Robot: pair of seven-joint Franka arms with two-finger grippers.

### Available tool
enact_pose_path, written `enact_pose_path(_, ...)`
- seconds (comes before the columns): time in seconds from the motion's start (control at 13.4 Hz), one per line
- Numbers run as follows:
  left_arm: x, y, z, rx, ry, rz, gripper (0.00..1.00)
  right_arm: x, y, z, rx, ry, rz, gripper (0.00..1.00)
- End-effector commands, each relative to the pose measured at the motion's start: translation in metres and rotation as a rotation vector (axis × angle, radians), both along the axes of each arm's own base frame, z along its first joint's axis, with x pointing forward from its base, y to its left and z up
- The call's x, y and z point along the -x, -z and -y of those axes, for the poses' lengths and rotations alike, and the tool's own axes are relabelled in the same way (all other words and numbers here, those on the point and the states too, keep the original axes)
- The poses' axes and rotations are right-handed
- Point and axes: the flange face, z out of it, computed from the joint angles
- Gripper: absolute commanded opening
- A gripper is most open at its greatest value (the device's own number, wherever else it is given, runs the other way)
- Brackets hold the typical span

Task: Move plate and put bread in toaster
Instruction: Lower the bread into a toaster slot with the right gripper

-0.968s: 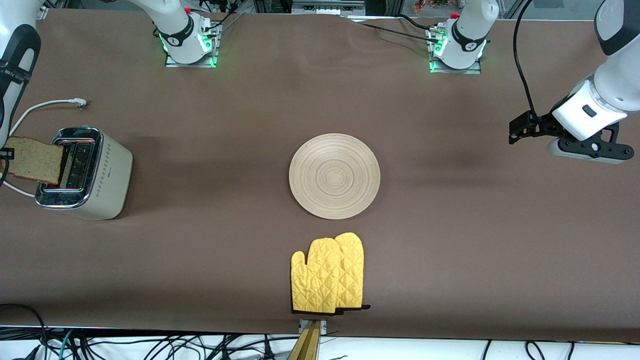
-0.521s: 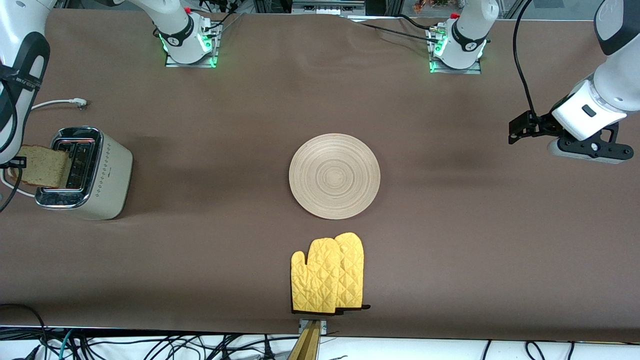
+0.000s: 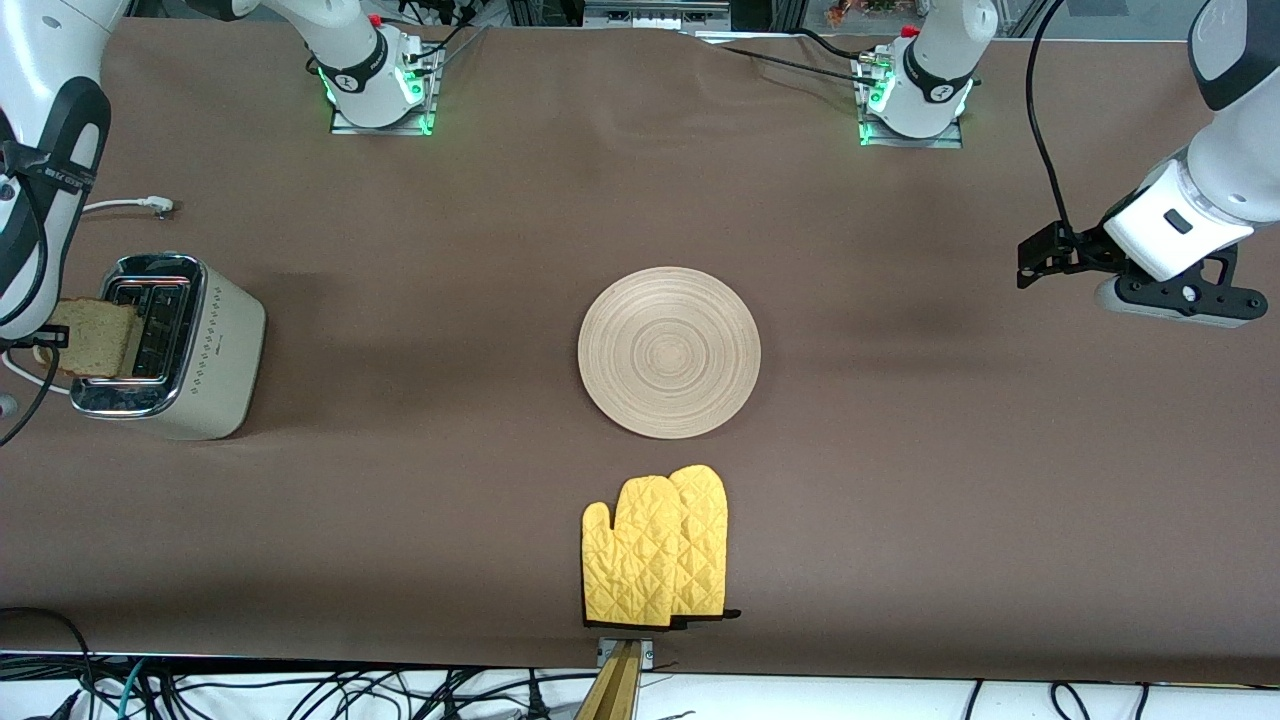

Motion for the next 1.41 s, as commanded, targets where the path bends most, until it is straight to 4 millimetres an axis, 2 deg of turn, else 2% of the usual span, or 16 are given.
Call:
enact_pose_path(0.0,-0.002,-0.008,0.001,0.007,0.010,-0.001,1.00,-0.001,0.003,-0.002,-0.015,0.028,0.007,0.00)
enact_pose_path(0.22,-0.002,-0.008,0.001,0.007,0.009,-0.001,1.00,0.000,0.006,0.000,-0.021,0.039,0.006,0.00)
enact_pose_path(0.3,-0.002,-0.008,0.001,0.007,0.009,-0.001,1.00,0.000,0.006,-0.001,-0.021,0.037,0.006,0.05)
enact_pose_path(0.37,-0.002,-0.008,0.002,0.007,0.010,-0.001,1.00,0.000,0.006,0.000,-0.021,0.039,0.006,0.56)
enact_pose_path(0.45,-0.002,-0.008,0.002,0.007,0.010,-0.001,1.00,0.001,0.006,0.001,-0.021,0.038,0.007,0.61)
enact_pose_path(0.6,-0.002,-0.008,0.002,0.007,0.012,-0.001,1.00,0.001,0.006,0.001,-0.021,0.040,0.006,0.86)
enact_pose_path(0.74,-0.001,-0.010,0.007,0.007,0.019,0.002,1.00,0.001,0.005,0.000,-0.022,0.037,0.007,0.91)
enact_pose_path(0.89,0.001,-0.009,0.019,0.005,0.041,-0.006,1.00,0.000,0.000,0.000,-0.025,0.026,0.015,0.99)
enact_pose_path(1.04,-0.001,-0.016,0.021,0.007,0.043,0.009,1.00,-0.001,-0.003,-0.003,-0.028,0.019,0.020,0.99)
enact_pose_path(1.34,-0.001,-0.017,0.020,0.009,0.038,0.012,1.00,0.001,-0.011,-0.011,-0.059,0.015,0.026,1.00)
